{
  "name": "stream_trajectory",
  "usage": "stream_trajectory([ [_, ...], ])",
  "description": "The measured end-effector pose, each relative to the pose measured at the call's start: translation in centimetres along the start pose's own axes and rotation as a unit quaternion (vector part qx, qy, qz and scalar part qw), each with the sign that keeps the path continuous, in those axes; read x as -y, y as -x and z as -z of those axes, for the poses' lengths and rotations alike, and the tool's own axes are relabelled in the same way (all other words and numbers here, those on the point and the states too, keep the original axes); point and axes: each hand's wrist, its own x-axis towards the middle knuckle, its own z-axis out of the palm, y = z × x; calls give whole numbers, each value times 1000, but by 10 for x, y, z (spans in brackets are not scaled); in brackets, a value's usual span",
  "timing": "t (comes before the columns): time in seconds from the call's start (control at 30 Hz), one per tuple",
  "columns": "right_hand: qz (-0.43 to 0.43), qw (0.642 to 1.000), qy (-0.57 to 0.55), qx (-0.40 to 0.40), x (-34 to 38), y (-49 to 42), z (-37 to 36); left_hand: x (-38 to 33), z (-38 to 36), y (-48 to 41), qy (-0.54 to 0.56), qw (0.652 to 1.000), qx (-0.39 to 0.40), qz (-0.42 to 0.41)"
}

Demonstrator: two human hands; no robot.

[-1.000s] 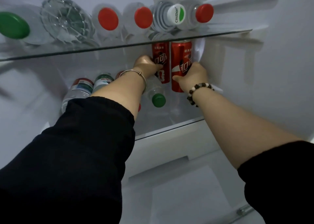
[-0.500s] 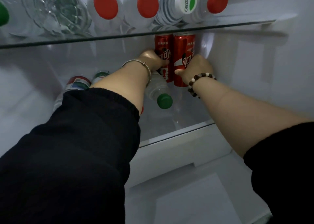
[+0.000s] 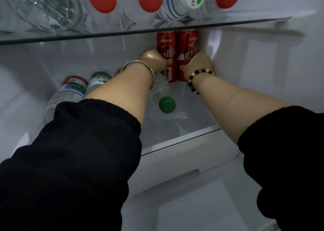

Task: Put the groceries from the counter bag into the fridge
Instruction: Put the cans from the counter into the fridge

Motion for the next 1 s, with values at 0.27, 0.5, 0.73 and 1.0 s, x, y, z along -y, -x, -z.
stream_trajectory([
  [0.27,23,999,15,21,4,2,4,2,3,-2,-39,999,-7,-1],
  [0.5,-7,995,-5,97,1,-1,5,3,4,-6,-56,998,-10,-7],
  [0.73,-64,993,-27,92,6,-6,3,2,4,-12,-107,994,-14,-3],
  [1.0,-118,983,-61,126,8,-9,-4,2,6,-17,-115,993,-15,1],
])
